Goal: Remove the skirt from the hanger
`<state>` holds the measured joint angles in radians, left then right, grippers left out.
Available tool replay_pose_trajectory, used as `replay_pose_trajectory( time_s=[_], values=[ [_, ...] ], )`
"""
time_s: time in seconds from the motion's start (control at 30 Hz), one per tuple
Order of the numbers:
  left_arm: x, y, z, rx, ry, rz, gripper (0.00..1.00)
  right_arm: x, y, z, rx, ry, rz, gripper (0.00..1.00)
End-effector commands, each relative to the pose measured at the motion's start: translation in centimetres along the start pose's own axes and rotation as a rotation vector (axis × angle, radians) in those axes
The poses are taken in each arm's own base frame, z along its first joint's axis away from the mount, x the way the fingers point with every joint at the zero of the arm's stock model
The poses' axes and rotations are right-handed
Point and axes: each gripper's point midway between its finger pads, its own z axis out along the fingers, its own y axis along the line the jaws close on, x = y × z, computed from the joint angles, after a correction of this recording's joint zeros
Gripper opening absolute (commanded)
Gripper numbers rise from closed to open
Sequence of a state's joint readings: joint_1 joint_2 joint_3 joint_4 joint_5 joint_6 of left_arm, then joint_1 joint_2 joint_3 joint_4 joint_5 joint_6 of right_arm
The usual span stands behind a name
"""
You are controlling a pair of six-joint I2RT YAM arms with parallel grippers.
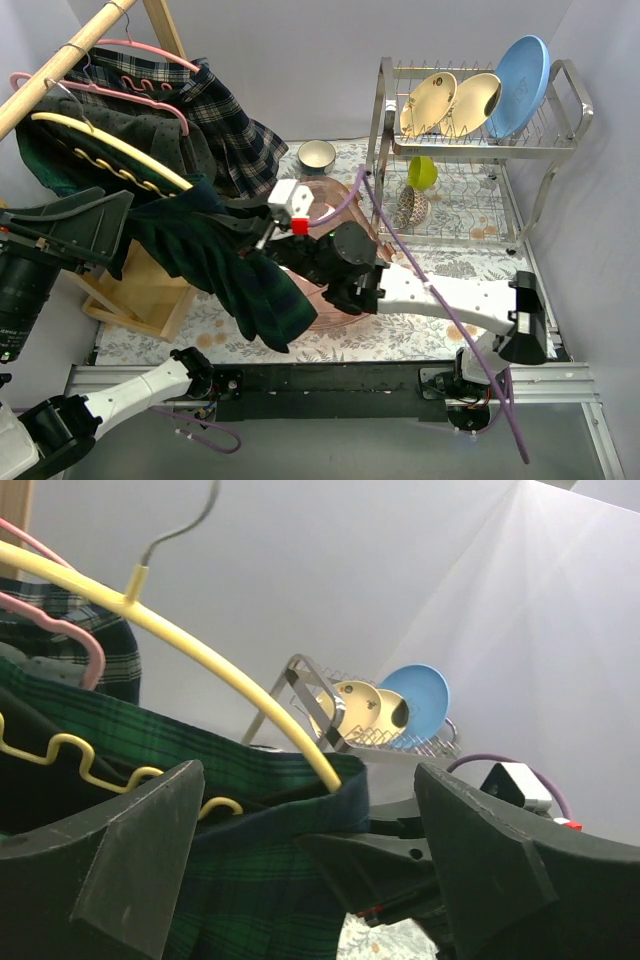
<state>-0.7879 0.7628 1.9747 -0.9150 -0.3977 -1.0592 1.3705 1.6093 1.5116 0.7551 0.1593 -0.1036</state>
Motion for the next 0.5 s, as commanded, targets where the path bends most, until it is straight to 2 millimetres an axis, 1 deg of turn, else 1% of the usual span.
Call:
replay_pose_trajectory(
  time_s=[0.0, 0.03, 0.07, 0.1, 0.13, 0.17, 0.2, 0.23, 0.27, 0.3, 0.33, 0.37, 0.4, 0.43, 0.47],
  values=[
    [1.1, -2.0, 1.2, 0.082, 0.043, -0.027, 0.83, -12.7, -0.3, -2.8, -0.024, -0.321, 0.045, 0.01],
    [0.9, -2.2, 1.2, 0.087, 0.037, -0.032, 0.82, -13.8, -0.6, -3.7, -0.017, -0.332, 0.043, 0.01],
    [0.7, -2.4, 1.2, 0.094, 0.030, -0.039, 0.81, -14.0, -0.8, -4.2, -0.012, -0.329, 0.042, 0.01],
    [0.6, -2.4, 1.3, 0.098, 0.028, -0.039, 0.80, -14.4, -1.2, -5.2, -0.001, -0.326, 0.030, 0.01],
    [0.6, -2.5, 1.4, 0.100, 0.026, -0.035, 0.79, -14.6, -1.4, -5.7, 0.009, -0.322, 0.023, 0.01],
    [0.5, -2.7, 1.6, 0.109, 0.014, -0.030, 0.78, -14.4, -1.6, -6.0, 0.017, -0.298, 0.015, 0.01],
    [0.7, -2.7, 1.8, 0.120, 0.013, 0.014, 0.77, -14.3, -2.2, -6.4, 0.044, -0.281, 0.004, 0.01],
    [1.4, -2.8, 2.4, 0.123, 0.025, 0.035, 0.77, -14.9, -2.5, -7.0, 0.054, -0.276, -0.001, 0.01],
    [1.5, -3.0, 2.8, 0.135, 0.021, 0.052, 0.76, -14.6, -2.7, -7.2, 0.059, -0.252, -0.007, 0.01],
    [1.7, -3.2, 3.1, 0.144, 0.026, 0.080, 0.75, -14.8, -2.8, -7.8, 0.060, -0.232, -0.011, 0.01],
    [2.5, -3.5, 4.1, 0.150, 0.048, 0.100, 0.73, -14.0, -2.7, -8.2, 0.054, -0.207, -0.014, 0.01],
    [2.6, -3.6, 4.4, 0.152, 0.052, 0.112, 0.72, -14.1, -2.7, -8.6, 0.048, -0.200, -0.017, 0.01],
    [2.9, -3.7, 5.0, 0.146, 0.059, 0.126, 0.70, -14.0, -2.7, -8.9, 0.047, -0.183, -0.016, 0.01],
    [3.1, -3.5, 5.5, 0.135, 0.062, 0.150, 0.70, -14.7, -2.9, -9.6, 0.051, -0.189, -0.012, 0.01],
    [3.4, -3.3, 6.3, 0.111, 0.069, 0.162, 0.69, -14.5, -3.1, -9.9, 0.057, -0.177, -0.014, 0.01]
  ],
)
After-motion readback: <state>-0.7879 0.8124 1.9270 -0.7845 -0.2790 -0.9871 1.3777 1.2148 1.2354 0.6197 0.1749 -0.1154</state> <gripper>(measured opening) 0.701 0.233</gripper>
